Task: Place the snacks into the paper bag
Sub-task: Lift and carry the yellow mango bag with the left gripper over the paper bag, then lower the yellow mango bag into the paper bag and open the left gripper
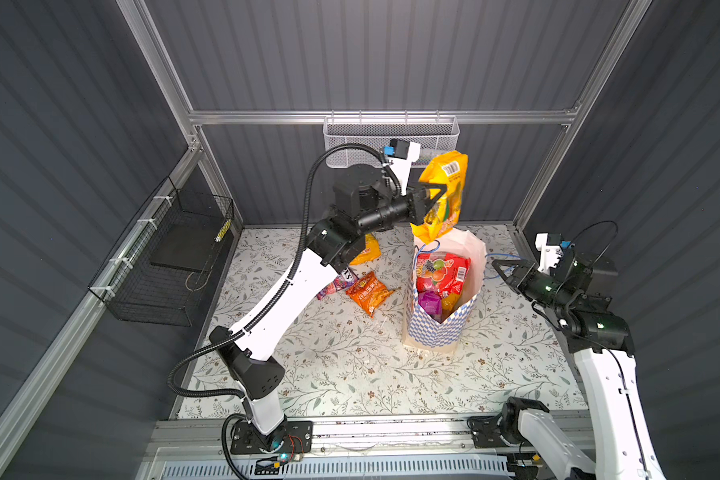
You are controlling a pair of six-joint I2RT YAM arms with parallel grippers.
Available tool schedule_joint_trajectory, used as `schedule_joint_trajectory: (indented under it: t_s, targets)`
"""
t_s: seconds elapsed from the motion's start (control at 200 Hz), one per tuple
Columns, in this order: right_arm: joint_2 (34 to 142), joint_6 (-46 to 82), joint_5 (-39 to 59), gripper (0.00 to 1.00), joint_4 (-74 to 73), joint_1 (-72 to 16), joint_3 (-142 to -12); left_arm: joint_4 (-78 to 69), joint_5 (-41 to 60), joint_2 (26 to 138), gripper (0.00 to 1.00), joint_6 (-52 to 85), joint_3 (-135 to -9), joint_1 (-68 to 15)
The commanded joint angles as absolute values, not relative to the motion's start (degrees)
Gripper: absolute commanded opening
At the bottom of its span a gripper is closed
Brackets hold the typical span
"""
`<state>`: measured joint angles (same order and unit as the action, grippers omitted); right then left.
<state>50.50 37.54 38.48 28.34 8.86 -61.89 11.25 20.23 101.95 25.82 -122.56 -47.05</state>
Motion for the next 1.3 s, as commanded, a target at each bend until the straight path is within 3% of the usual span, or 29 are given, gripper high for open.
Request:
schedule_joint_trajectory:
  t_s: [0.0,0.555,1.296]
  targets:
    - [49.62,37.93,39.32,0.0,28.14,9.01,-63.71,9.01,21.83,102.54,0.0,23.01,-125.38,-49.36]
    - [48.25,37.79,38.13,0.0,29.78,9.05,-65.04,16.03,15.18,98.66,0.0,15.42,-111.44,-51.26]
    - [49.3,37.27,38.1,0.0,30.01,9.05,-65.21,21.08,35.76,102.24,0.0,19.25,-103.37,-52.45]
